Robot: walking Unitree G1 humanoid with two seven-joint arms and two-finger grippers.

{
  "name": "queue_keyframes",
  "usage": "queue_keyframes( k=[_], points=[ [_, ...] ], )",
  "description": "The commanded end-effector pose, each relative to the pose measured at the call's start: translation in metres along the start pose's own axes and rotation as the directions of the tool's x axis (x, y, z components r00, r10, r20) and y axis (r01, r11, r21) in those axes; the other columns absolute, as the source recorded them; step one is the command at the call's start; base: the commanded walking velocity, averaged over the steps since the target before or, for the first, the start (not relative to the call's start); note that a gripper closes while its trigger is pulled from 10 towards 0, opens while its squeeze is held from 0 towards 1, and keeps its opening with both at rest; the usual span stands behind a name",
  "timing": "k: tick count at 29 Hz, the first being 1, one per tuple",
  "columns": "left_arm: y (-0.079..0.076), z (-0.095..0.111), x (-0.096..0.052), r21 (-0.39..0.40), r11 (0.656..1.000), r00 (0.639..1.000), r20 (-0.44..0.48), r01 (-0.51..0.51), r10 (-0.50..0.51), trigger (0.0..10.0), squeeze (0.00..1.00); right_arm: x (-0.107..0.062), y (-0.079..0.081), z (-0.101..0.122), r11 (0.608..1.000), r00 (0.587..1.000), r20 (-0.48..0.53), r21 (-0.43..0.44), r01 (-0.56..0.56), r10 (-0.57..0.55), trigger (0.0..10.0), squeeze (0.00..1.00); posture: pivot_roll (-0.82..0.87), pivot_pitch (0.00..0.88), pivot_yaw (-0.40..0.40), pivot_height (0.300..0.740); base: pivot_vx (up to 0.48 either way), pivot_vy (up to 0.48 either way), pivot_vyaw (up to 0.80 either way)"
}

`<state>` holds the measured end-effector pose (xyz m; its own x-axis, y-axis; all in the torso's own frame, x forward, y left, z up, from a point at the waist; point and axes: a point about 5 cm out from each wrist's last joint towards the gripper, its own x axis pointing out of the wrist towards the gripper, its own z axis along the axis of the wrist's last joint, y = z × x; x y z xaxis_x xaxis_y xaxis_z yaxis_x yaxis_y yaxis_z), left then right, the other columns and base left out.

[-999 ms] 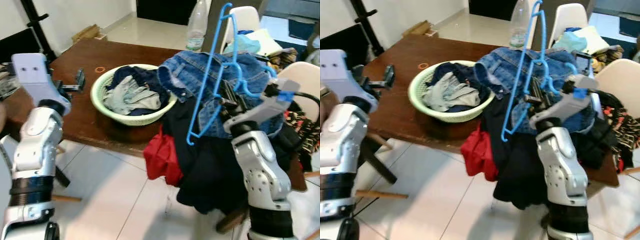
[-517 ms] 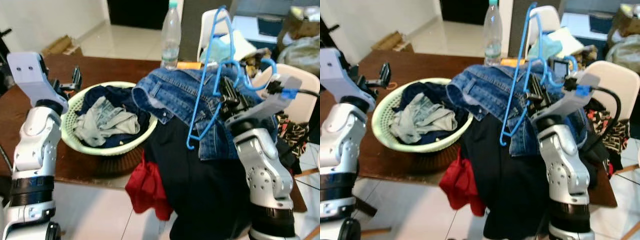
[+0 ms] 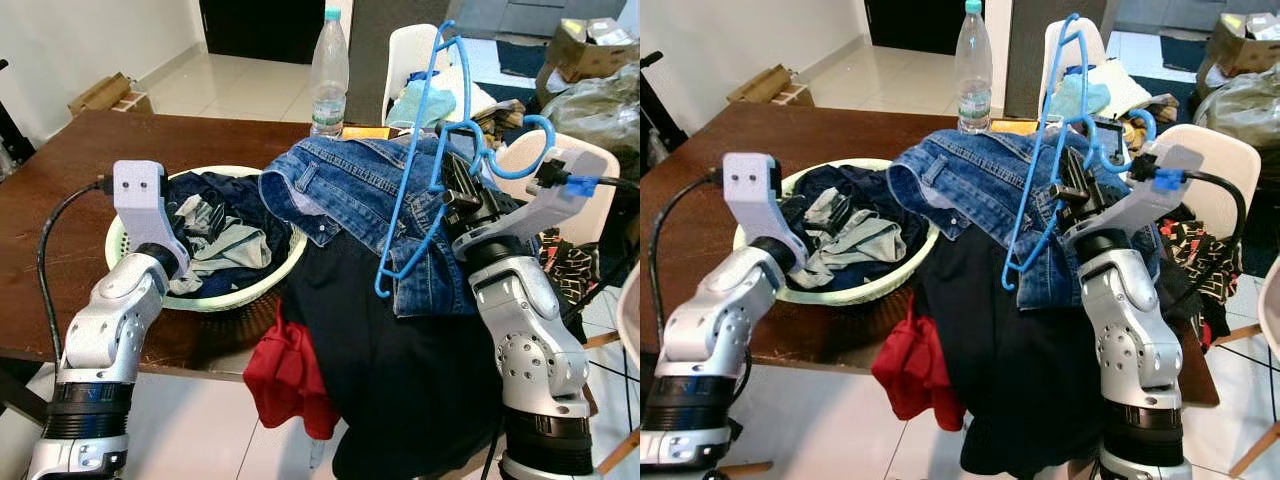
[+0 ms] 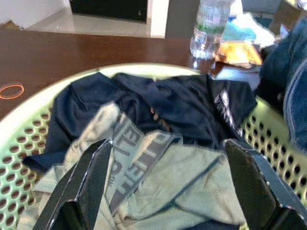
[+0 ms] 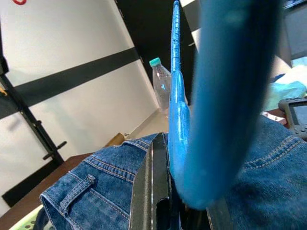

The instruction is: Hang hanger

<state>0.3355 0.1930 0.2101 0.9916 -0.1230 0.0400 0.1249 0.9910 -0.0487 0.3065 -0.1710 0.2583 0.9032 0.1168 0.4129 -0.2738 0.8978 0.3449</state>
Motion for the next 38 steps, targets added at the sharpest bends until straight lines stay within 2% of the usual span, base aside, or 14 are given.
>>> queue_keyframes(
  k=[1,3,7,8,12,18,22,24,25,27,28,30,38],
  points=[
    [0.006,-0.010,-0.002,0.031,0.999,0.998,-0.058,-0.032,0.033,10.0,0.00,-0.001,-0.004,0.000,1.000,1.000,-0.006,-0.007,0.011,-0.011,10.0,0.00,0.08,0.136,0.012,0.740,0.000,0.000,0.00],
    [0.020,-0.011,0.003,0.075,0.992,0.992,-0.065,-0.105,0.110,10.0,0.00,-0.001,0.000,-0.002,1.000,1.000,-0.015,-0.005,0.000,0.000,10.0,0.00,0.07,0.137,0.011,0.740,0.000,0.000,0.00],
    [0.028,-0.010,0.008,0.089,0.986,0.988,-0.061,-0.138,0.144,10.0,0.00,-0.002,0.001,-0.004,1.000,1.000,-0.022,-0.005,-0.003,0.003,10.0,0.00,0.06,0.142,0.014,0.740,0.000,0.000,0.00],
    [0.029,-0.010,0.014,0.087,0.987,0.987,-0.067,-0.137,0.143,10.0,0.00,-0.003,0.000,-0.004,1.000,1.000,-0.026,-0.007,-0.002,0.002,10.0,0.00,0.06,0.144,0.016,0.740,0.000,0.000,0.00],
    [0.027,-0.012,0.022,0.094,0.987,0.987,-0.073,-0.133,0.140,10.0,0.00,-0.004,0.000,-0.004,1.000,1.000,-0.027,-0.008,0.001,-0.001,10.0,0.00,0.05,0.144,0.020,0.740,0.000,0.000,0.00],
    [0.010,-0.023,0.041,0.107,0.993,0.993,-0.094,-0.055,0.065,10.0,0.00,-0.008,-0.003,0.000,0.999,1.000,-0.020,-0.030,0.017,-0.017,10.0,0.00,0.02,0.150,0.032,0.740,0.000,0.000,0.00],
    [0.009,-0.027,0.041,0.132,0.990,0.992,-0.107,-0.051,0.065,10.0,0.00,-0.009,-0.004,0.001,0.999,1.000,-0.019,-0.033,0.021,-0.021,10.0,0.00,0.02,0.153,0.035,0.740,0.000,0.000,0.00],
    [0.008,-0.036,0.043,0.190,0.981,0.987,-0.141,-0.043,0.071,10.0,0.00,-0.010,-0.005,0.003,0.999,0.999,-0.016,-0.041,0.028,-0.028,10.0,0.00,0.01,0.155,0.036,0.740,0.000,0.000,0.00],
    [0.008,-0.036,0.043,0.190,0.981,0.987,-0.141,-0.043,0.071,10.0,0.00,-0.010,-0.005,0.003,0.999,0.999,-0.016,-0.041,0.028,-0.028,10.0,0.00,0.01,0.155,0.036,0.740,0.000,0.000,0.00],
    [0.009,-0.040,0.044,0.249,0.967,0.982,-0.165,-0.045,0.088,10.0,0.00,-0.011,-0.006,0.004,0.998,0.999,-0.015,-0.047,0.031,-0.032,10.0,0.00,0.01,0.156,0.034,0.740,0.000,0.000,0.00],
    [0.009,-0.040,0.044,0.249,0.967,0.982,-0.165,-0.045,0.088,10.0,0.00,-0.011,-0.006,0.004,0.998,0.999,-0.015,-0.047,0.031,-0.032,10.0,0.00,0.01,0.156,0.034,0.740,0.000,0.000,0.00],
    [0.013,-0.040,0.044,0.297,0.953,0.978,-0.169,-0.066,0.121,10.0,0.00,-0.011,-0.006,0.005,0.998,0.999,-0.014,-0.050,0.033,-0.034,10.0,0.00,0.01,0.156,0.034,0.740,0.000,0.000,0.00],
    [0.024,-0.042,0.045,0.345,0.932,0.973,-0.154,-0.110,0.172,10.0,0.00,-0.011,-0.005,0.005,0.998,0.999,-0.014,-0.048,0.032,-0.033,10.0,0.00,0.01,0.158,0.033,0.740,0.000,0.000,0.00]
  ],
)
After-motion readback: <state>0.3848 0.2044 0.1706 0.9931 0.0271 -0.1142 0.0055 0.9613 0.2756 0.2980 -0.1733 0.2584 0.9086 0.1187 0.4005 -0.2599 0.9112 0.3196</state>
